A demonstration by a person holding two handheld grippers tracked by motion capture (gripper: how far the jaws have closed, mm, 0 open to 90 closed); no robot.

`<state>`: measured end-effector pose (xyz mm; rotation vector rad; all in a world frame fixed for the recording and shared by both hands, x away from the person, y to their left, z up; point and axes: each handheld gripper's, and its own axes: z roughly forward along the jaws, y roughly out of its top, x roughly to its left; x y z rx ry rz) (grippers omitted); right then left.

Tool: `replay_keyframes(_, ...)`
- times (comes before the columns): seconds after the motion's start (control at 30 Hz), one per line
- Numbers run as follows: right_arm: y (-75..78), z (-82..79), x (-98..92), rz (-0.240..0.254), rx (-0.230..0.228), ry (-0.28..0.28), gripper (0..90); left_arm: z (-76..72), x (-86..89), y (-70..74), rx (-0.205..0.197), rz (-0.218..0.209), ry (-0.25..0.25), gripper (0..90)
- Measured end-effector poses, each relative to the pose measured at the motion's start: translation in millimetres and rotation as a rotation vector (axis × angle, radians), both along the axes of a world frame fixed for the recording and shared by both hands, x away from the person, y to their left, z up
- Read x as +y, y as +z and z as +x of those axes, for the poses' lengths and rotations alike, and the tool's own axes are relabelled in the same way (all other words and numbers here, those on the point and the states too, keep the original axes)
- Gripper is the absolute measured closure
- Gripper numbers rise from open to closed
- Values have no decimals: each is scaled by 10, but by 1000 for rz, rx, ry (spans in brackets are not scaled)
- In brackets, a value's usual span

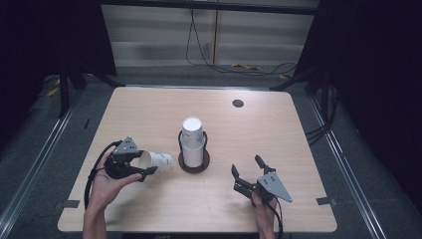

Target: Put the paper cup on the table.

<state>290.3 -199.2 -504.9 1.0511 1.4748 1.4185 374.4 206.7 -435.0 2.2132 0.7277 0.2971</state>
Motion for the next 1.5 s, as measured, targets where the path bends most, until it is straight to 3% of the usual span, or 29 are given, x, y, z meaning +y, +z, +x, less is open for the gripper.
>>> replay_keyframes(0.13, 0, -2, -1, 2, 0, 1, 129, 98, -22, 79, 28, 15, -9, 265)
replay_keyframes(0.27, 0, -4, -2, 3, -1, 4, 129, 204, -42, 145, 38, 50, 22, 261)
replay_keyframes(0.37, -1, -7, -1, 2, -2, 3, 129, 283, -88, 160, 57, 110, 11, 262)
replay_keyframes(0.43, -1, -9, -3, 3, -4, 3, 129, 330, -114, 188, 34, 170, 17, 262)
replay_keyframes(0.53, -1, -9, -3, 3, -4, 4, 128, 387, -147, 221, 32, 230, 18, 261)
replay_keyframes(0.57, -1, -12, -5, 3, -3, 4, 129, 394, -153, 228, 39, 208, 14, 261)
replay_keyframes(0.63, -2, -12, -4, 3, -3, 4, 128, 426, -158, 244, 51, 207, -5, 262)
replay_keyframes(0.77, -2, -12, -5, 4, -3, 4, 128, 516, -180, 239, 77, 283, 2, 257)
replay_keyframes(0.93, -1, -7, -2, 3, -3, 4, 128, 649, -210, 225, 118, 292, -3, 252)
replay_keyframes(1.17, 0, -1, 0, -1, -1, -2, 129, 740, -248, 237, 150, 355, -18, 249)
replay_keyframes(1.33, -1, -6, 2, 1, 0, 2, 130, 782, -241, 205, 182, 360, -40, 246)
replay_keyframes(1.43, 0, -5, 1, -1, 0, 2, 130, 804, -258, 169, 191, 383, -45, 244)
replay_keyframes(1.5, -1, -5, 1, 0, -1, 1, 130, 814, -276, 160, 184, 374, -47, 232)
